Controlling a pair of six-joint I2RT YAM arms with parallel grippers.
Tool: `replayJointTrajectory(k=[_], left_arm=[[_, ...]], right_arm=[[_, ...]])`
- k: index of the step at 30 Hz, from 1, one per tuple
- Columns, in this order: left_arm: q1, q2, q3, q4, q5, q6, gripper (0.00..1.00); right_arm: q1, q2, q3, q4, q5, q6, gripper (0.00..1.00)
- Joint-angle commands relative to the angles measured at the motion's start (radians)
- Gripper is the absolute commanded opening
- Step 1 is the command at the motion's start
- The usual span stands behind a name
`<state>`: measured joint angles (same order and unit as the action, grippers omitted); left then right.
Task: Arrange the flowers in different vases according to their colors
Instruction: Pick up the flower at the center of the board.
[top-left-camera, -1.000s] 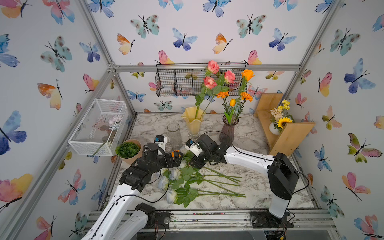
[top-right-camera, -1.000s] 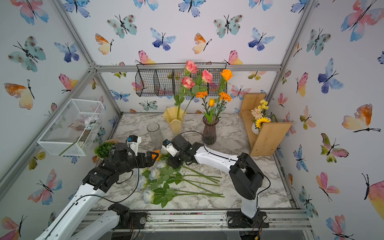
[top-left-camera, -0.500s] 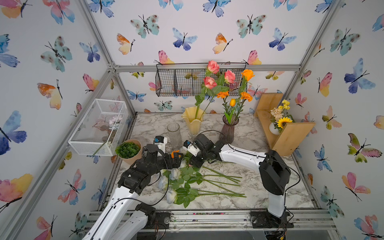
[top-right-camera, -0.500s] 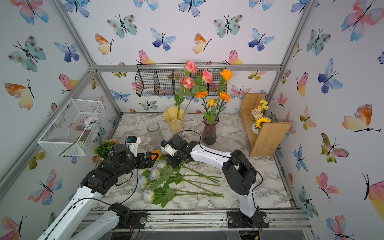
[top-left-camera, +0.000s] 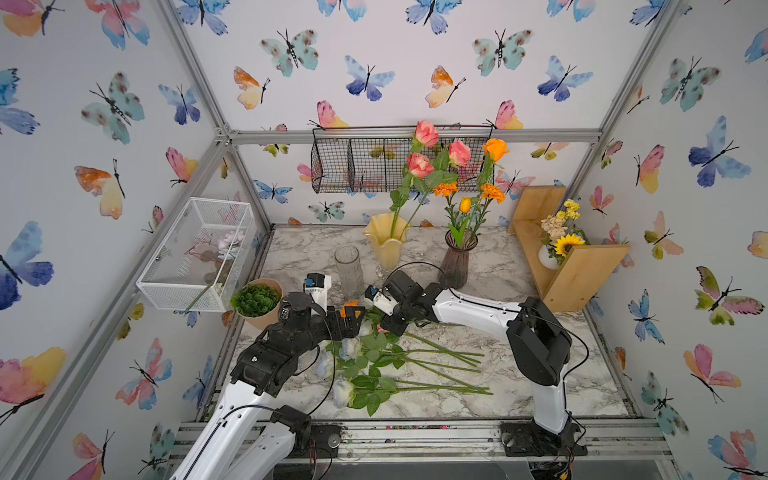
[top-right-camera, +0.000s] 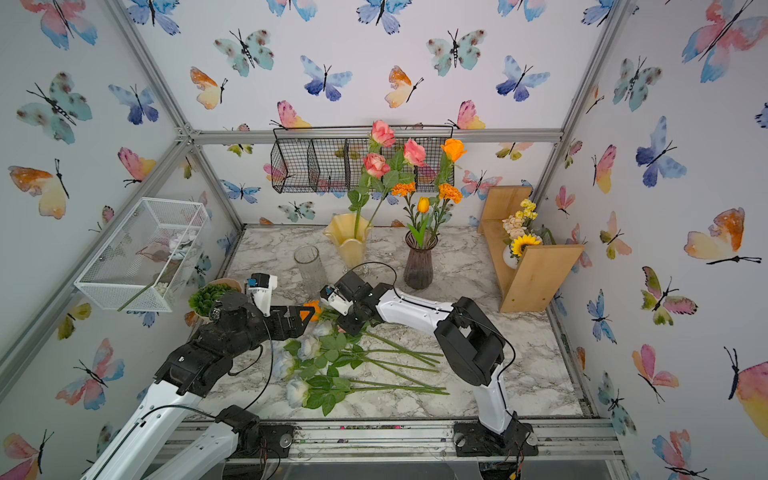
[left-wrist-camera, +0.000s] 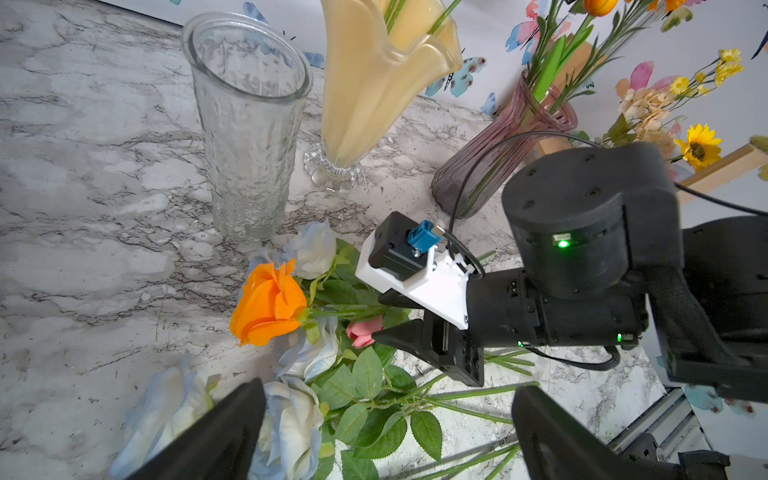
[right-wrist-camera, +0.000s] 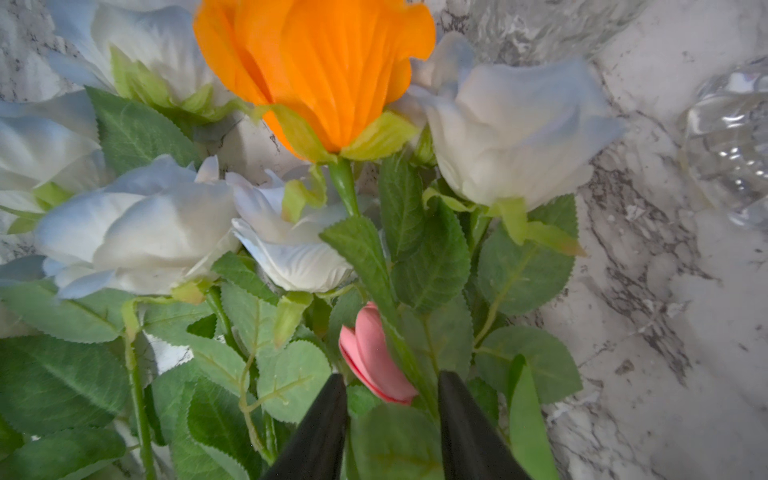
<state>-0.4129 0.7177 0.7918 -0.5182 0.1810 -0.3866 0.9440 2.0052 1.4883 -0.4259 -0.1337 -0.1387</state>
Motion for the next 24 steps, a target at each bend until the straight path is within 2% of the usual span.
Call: replayJointTrajectory(k=[1, 6, 12, 15, 19, 24], left_arm=[[-0.002, -0.009, -0.012, 0.018, -0.018, -0.005, 0.99], [-0.002, -0.006, -0.012, 0.018, -0.018, -0.004, 0.99], [-0.002, -0.008, -0.012, 0.018, -0.018, -0.004, 0.99], [-0.002, -0.009, -0.012, 0.018, -0.018, -0.003, 0.99], [-0.002, -0.016, -0.012, 0.018, -0.02, -0.005, 0.99], [-0.002, -0.026, -0.014, 0.018, -0.028, -0.005, 0.99]], right_arm=[[-0.001, 0.035, 0.032, 0.004, 0.017, -0.019, 0.37], [-0.001, 0.068, 0.06, -0.005, 0.022, -0.019, 0.33], [-0.001, 0.074, 0.065, -0.011, 0.044, -0.027, 0.22], [-0.001, 0.052, 0.063, -0.012, 0.063, -0.034, 0.13], [-0.001, 0.001, 0.05, -0.012, 0.095, -0.054, 0.05], [-0.001, -0.071, 0.016, 0.008, 0.134, -0.098, 0.02]])
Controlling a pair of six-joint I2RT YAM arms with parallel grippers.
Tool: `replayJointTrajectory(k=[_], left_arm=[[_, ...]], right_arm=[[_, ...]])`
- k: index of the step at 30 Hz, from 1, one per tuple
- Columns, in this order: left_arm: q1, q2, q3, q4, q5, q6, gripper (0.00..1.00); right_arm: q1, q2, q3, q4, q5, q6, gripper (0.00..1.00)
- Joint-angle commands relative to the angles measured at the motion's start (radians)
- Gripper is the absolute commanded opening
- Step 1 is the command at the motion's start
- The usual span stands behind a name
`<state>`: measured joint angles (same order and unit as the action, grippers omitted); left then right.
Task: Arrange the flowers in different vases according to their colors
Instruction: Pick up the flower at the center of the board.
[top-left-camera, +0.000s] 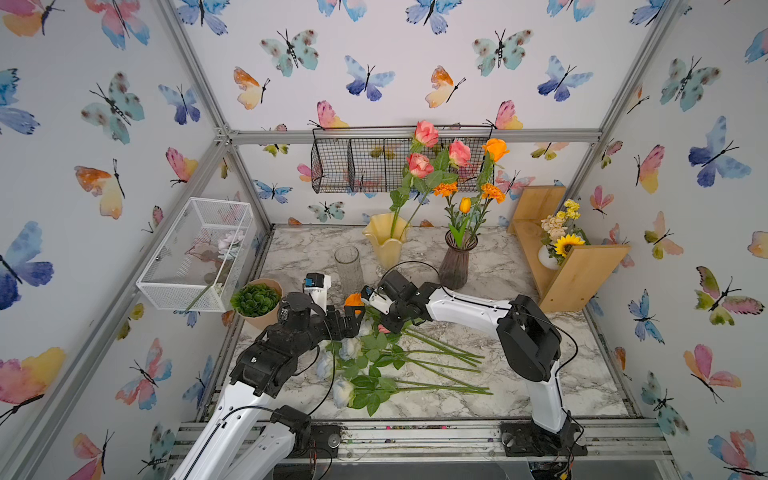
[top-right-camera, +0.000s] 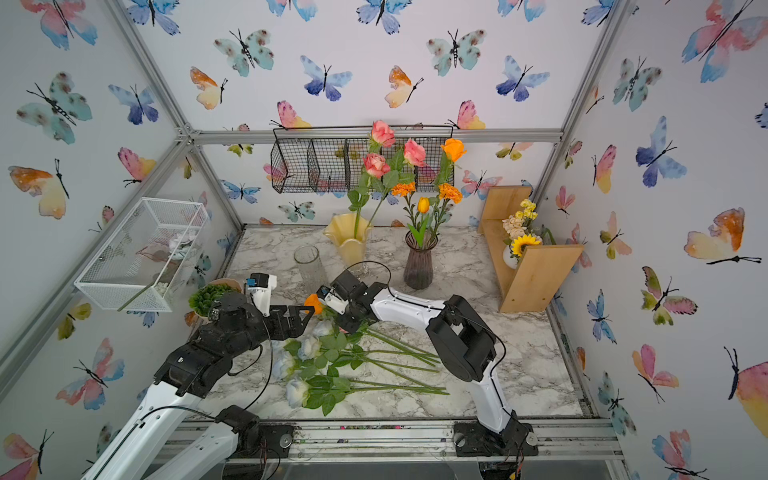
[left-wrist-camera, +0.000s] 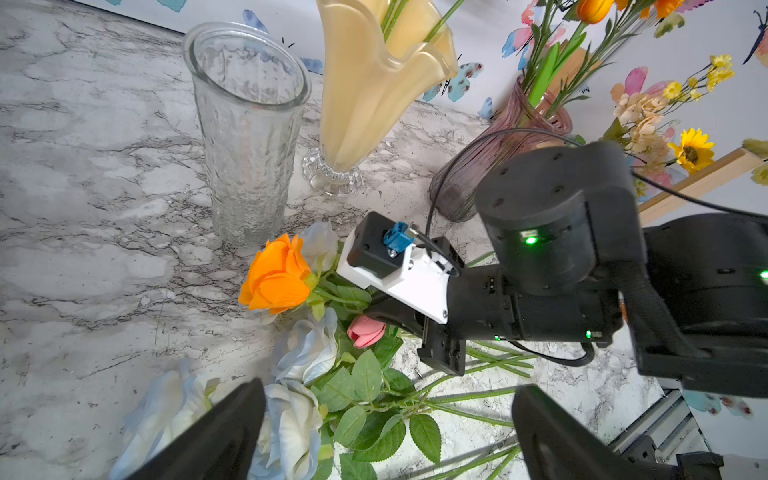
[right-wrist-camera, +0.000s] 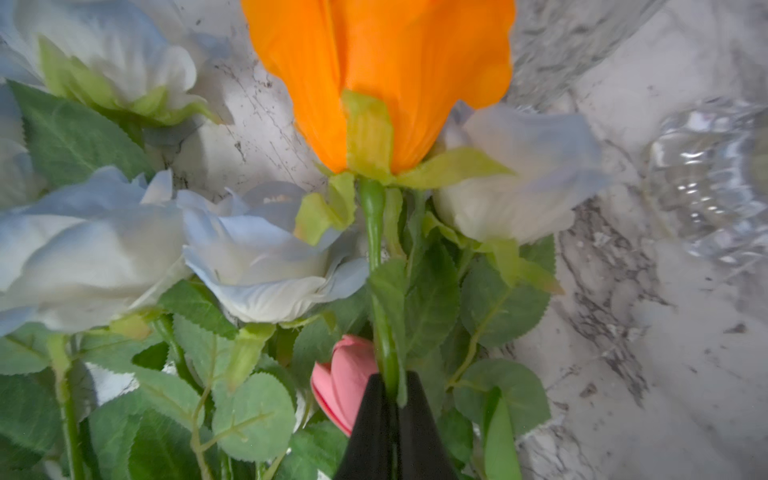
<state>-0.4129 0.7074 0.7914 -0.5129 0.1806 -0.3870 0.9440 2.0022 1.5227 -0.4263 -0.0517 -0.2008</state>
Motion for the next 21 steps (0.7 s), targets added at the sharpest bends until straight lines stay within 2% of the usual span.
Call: replayJointTrajectory(k=[1, 12, 21], left_arm=[[-0.002, -0.017, -0.014, 0.013, -0.03, -0.007, 0.99], [-0.003, -0.032, -0.013, 0.011, -0.044, -0.008, 0.99], [-0.002, -0.056, -0.014, 0.011, -0.055, -0.01, 0.99]], right_arm=[[-0.001, -0.085, -0.021, 0.008, 0.061, -0.043, 0.02], [-0.002, -0.254, -0.049, -0.006, 0.088, -0.047, 0.02], [-0.096, -0.543, -0.178, 0.268, 0.086, 0.117, 0.02]])
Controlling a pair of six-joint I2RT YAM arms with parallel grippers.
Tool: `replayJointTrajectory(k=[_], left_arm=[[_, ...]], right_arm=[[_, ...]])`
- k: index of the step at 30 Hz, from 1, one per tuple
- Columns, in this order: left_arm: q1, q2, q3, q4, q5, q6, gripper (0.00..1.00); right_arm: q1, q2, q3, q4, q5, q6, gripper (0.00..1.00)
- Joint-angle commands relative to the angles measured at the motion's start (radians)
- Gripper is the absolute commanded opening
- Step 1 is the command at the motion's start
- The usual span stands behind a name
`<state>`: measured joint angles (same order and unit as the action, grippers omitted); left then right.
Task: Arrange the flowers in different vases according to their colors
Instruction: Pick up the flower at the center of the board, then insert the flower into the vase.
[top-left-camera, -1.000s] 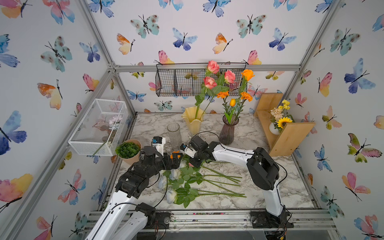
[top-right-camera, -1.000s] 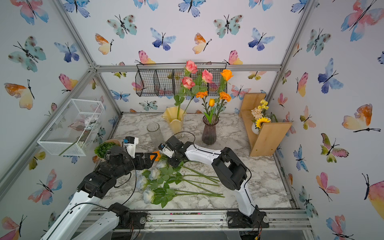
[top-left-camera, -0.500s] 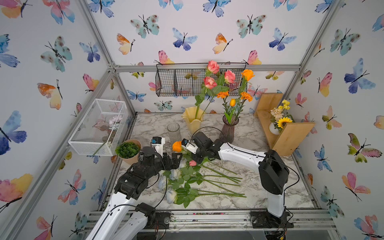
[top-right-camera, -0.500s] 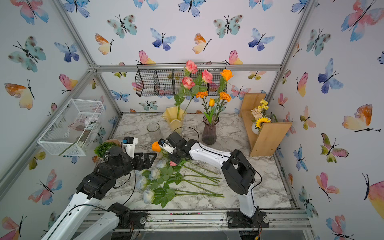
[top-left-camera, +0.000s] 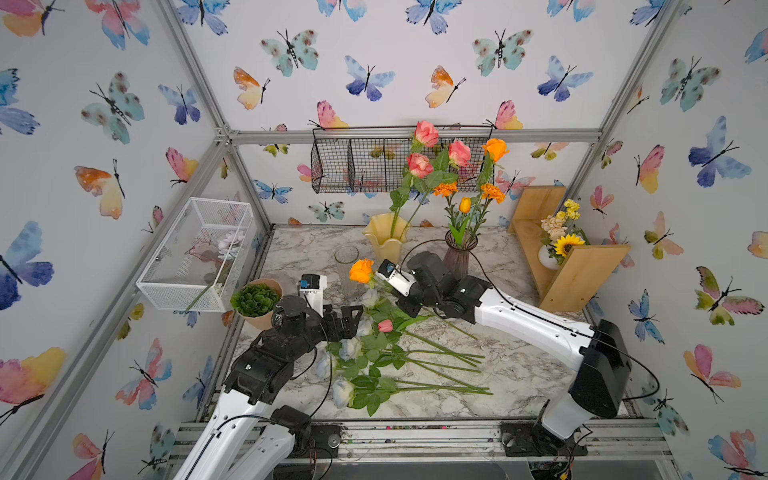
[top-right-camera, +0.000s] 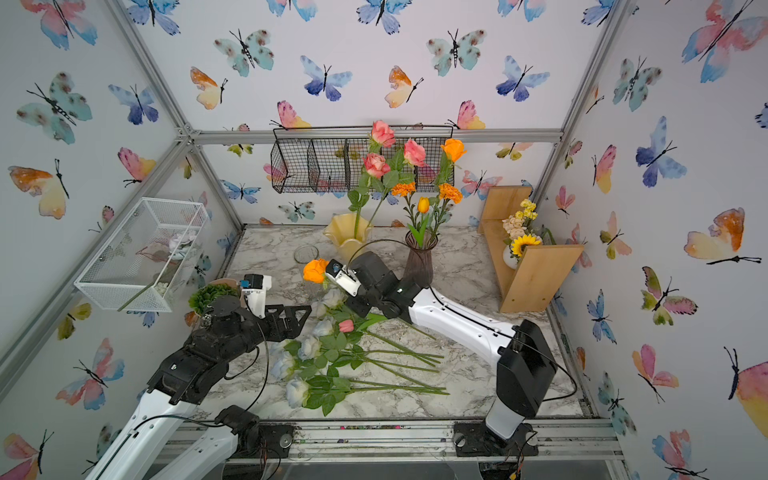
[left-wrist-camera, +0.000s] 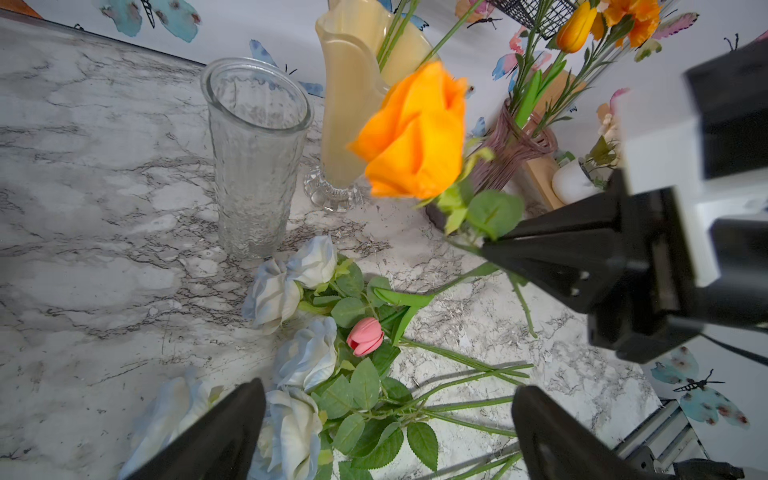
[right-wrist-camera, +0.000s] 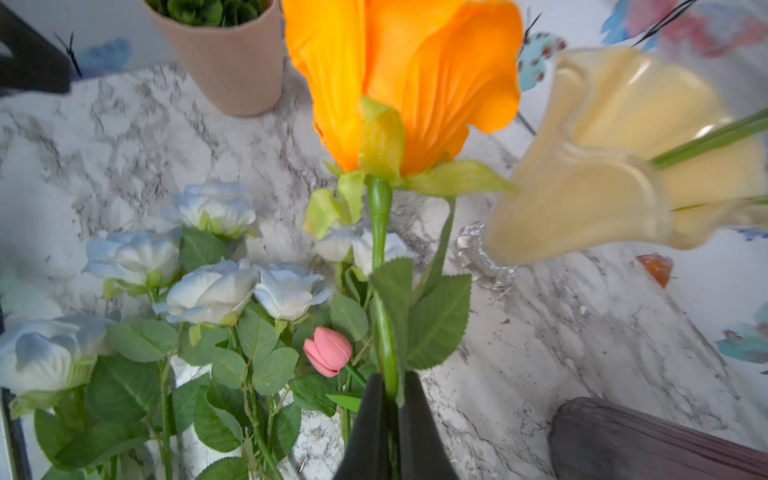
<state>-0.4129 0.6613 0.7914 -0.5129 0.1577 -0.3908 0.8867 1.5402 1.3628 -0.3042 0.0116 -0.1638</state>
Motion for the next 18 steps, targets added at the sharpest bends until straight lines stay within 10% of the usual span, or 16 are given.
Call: replayJointTrajectory(k=[1, 18], left_arm=[[-0.003, -0.007, -0.013, 0.01, -0.031, -0.006, 0.99], [-0.002, 0.019, -0.012, 0.007, -0.041, -0.01, 0.99]], right_arm=[[-0.05, -0.105, -0.023, 0.168, 0.034, 0.096, 0.02], [-0.216, -0.188, 0.006, 0.734, 0.251, 0.105, 0.03]])
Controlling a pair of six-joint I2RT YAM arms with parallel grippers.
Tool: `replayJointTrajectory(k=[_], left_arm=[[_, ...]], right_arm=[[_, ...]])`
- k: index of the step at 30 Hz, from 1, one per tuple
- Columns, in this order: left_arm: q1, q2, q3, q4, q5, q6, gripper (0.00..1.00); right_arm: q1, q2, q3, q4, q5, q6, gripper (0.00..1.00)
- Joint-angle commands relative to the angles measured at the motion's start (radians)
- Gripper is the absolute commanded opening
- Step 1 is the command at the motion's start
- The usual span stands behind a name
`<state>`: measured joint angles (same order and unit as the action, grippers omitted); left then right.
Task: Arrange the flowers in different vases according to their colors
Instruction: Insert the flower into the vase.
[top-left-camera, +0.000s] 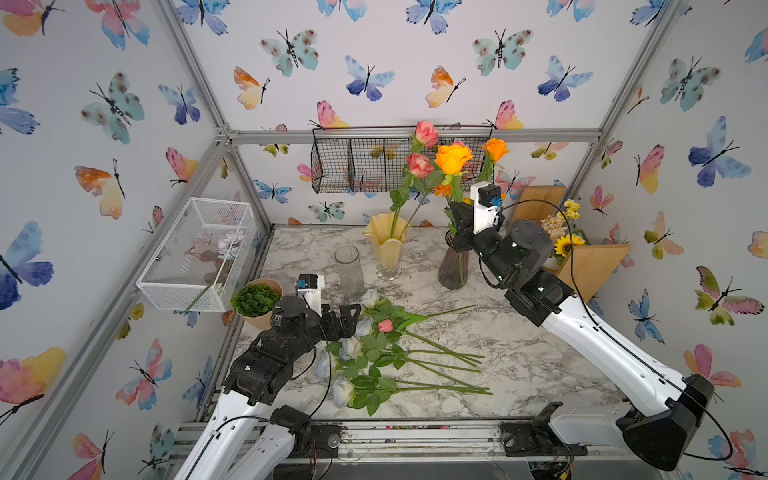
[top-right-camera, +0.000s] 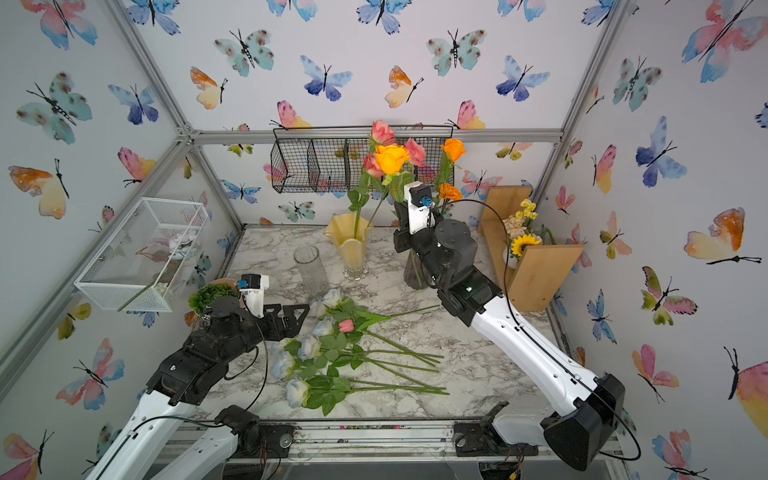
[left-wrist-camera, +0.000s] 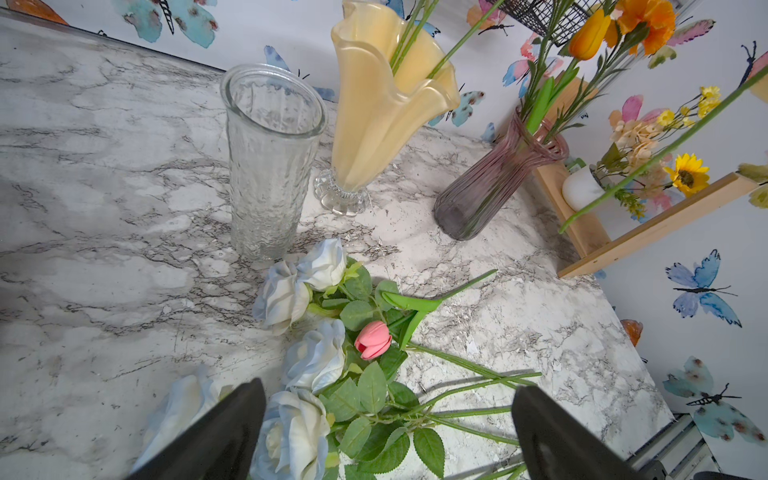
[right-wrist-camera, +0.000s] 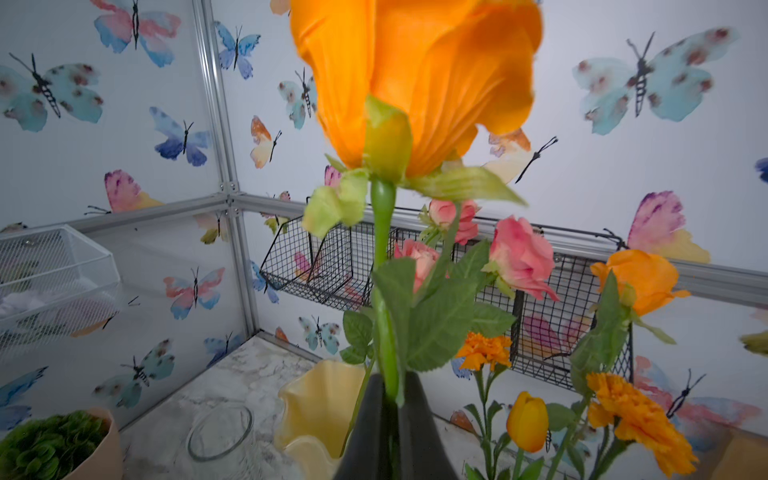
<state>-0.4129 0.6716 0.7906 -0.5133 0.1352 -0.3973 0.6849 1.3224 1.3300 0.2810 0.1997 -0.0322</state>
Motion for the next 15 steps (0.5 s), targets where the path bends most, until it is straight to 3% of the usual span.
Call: replayJointTrajectory(k=[1, 11, 15], left_arm=[[-0.001, 0.011, -0.011, 0.007, -0.016, -0.003, 0.99], [-0.002, 0.01, -0.014, 0.012, -0.004, -0.003, 0.99], [-0.003, 0.016, -0.014, 0.012, -0.001, -0.003, 0.99]], right_arm=[[-0.029, 0.045, 0.056, 0.163, 0.054, -0.027, 0.02], [-0.203, 0.211, 0.171, 0.332, -0.025, 0.033, 0.02], [-0.226, 0.253, 0.181, 0.351, -0.031, 0.053, 0.02]])
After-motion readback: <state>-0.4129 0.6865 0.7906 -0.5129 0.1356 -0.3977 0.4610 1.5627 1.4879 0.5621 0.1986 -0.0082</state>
